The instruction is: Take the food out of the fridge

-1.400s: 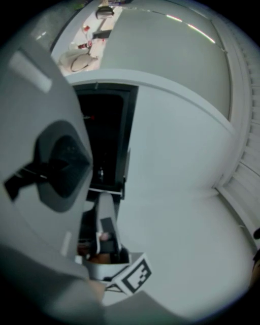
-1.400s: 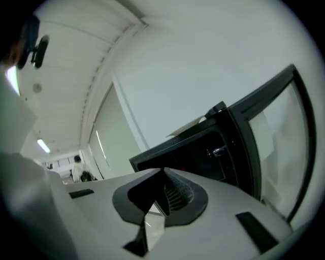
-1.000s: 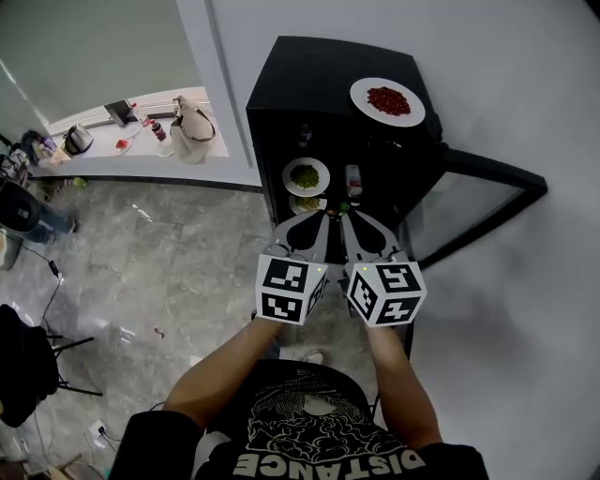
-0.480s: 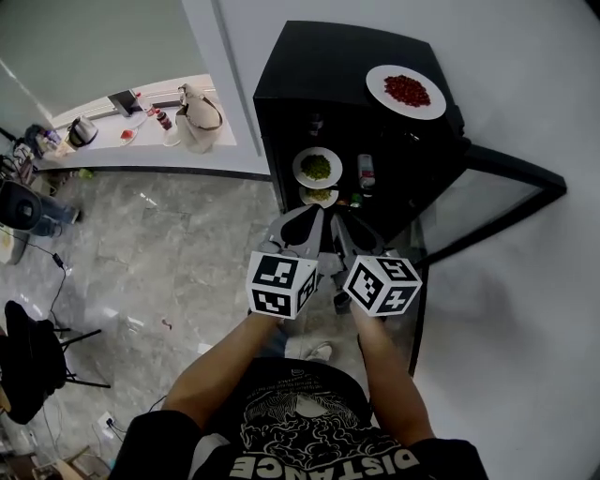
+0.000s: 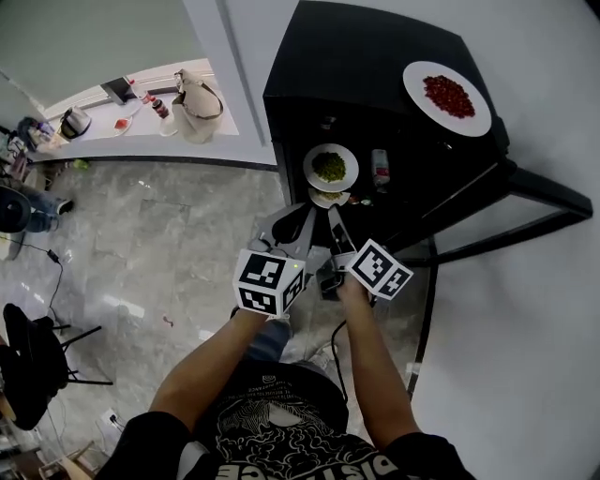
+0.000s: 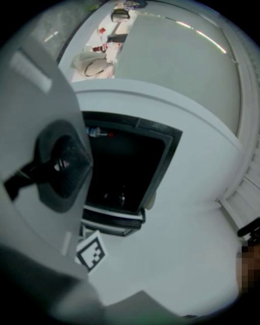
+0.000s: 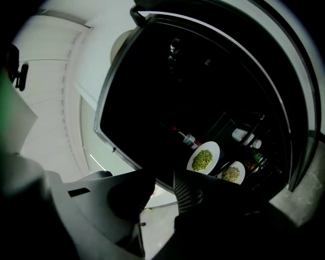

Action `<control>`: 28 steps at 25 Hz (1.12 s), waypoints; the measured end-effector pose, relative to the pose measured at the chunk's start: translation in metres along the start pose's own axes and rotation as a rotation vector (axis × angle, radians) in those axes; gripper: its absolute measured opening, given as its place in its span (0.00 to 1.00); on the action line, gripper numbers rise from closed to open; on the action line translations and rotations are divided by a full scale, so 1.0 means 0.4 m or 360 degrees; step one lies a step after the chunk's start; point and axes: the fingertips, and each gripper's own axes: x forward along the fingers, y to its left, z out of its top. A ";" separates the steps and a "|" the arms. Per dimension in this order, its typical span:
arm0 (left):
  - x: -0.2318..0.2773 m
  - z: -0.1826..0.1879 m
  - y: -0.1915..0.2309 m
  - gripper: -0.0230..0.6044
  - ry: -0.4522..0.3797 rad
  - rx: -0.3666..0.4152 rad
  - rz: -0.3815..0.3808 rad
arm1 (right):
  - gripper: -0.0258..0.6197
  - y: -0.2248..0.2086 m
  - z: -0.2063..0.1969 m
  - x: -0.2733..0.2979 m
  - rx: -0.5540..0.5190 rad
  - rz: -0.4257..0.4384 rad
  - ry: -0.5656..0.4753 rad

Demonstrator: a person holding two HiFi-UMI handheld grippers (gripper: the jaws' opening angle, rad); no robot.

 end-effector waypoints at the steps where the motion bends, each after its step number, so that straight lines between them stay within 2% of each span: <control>1: 0.006 -0.006 0.012 0.04 0.0009 -0.0007 -0.0002 | 0.16 -0.020 -0.006 0.018 0.0040 -0.0012 -0.0003; 11: 0.055 -0.060 0.090 0.04 0.0119 0.0007 -0.0075 | 0.16 -0.238 -0.078 0.200 0.0596 -0.0129 -0.0046; 17: 0.061 -0.084 0.129 0.04 0.0168 0.0011 -0.0073 | 0.16 -0.261 -0.086 0.238 0.0716 -0.0143 -0.0076; 28: 0.052 -0.092 0.153 0.04 0.0164 -0.0041 -0.0049 | 0.16 -0.288 -0.102 0.259 0.0922 -0.0231 -0.0069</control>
